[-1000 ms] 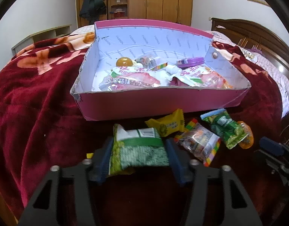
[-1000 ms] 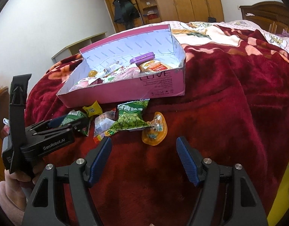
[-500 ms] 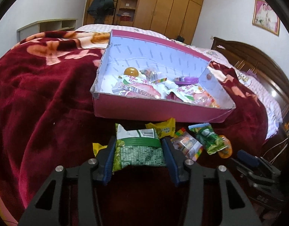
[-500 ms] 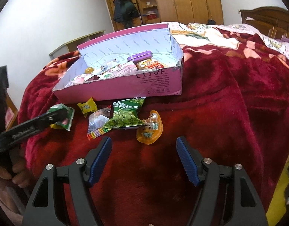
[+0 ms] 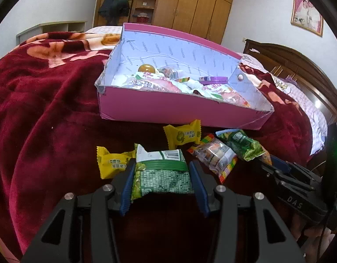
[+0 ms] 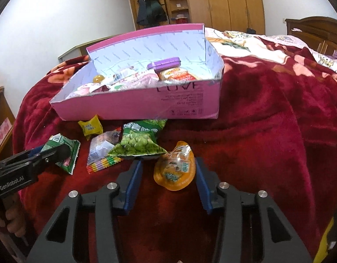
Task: Organize snacks
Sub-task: 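Close left tool on the green snack bag while right tool closes on the jelly cup, then lift and carry the green snack bag and jelly cup over the pink box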
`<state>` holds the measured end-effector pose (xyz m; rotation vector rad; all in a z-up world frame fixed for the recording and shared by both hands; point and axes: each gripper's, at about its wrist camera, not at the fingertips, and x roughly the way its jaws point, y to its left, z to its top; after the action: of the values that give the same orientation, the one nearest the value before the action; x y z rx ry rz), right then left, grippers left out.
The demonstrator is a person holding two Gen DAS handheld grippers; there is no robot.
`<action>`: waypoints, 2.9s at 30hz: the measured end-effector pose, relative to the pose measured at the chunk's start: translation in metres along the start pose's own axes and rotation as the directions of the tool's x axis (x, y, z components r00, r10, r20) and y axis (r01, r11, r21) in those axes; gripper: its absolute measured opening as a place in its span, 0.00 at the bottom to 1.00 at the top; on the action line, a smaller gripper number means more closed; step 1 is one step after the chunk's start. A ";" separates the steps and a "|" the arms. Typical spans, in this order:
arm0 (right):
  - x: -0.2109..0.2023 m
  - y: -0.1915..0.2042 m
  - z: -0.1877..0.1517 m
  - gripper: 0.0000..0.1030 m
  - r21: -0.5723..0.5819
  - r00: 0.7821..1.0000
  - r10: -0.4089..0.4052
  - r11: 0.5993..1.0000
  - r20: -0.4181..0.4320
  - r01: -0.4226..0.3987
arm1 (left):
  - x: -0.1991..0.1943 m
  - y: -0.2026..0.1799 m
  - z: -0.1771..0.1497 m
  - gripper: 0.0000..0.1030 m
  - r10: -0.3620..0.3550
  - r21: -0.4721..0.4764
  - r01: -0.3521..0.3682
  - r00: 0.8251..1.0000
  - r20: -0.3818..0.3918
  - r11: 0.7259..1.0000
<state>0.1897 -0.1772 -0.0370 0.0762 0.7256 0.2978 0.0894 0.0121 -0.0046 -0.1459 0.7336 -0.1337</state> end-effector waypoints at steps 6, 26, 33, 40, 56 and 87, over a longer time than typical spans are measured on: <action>0.001 0.003 -0.005 0.42 -0.016 1.000 -0.022 1.000 0.015 0.023 | 0.003 -0.002 -0.001 0.49 0.005 0.005 -0.006 1.000 0.004 1.000; -0.017 -0.002 -0.009 0.35 0.039 0.997 0.000 0.999 0.072 -0.002 | -0.022 -0.008 0.004 0.49 0.005 0.006 -0.005 0.999 0.043 1.000; -0.032 -0.002 -0.014 0.35 0.033 0.996 0.002 0.999 0.090 -0.005 | -0.029 -0.011 0.007 0.49 0.001 0.008 -0.001 0.999 0.049 1.000; -0.042 -0.001 -0.014 0.35 0.028 0.994 0.010 1.000 0.112 -0.013 | -0.035 -0.016 0.009 0.49 0.001 0.017 -0.002 0.998 0.061 1.000; -0.056 0.001 -0.008 0.35 0.042 0.989 0.058 0.997 0.137 -0.064 | -0.044 -0.019 0.015 0.49 0.009 0.019 -0.011 0.997 0.081 1.000; -0.057 0.004 0.046 0.35 0.006 0.980 0.103 0.994 0.170 -0.105 | -0.011 -0.013 0.088 0.49 0.048 0.073 -0.058 0.989 0.141 0.996</action>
<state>0.1792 -0.1888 0.0342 0.1523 0.5559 0.3812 0.1398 0.0092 0.0694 -0.0614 0.5918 -0.1000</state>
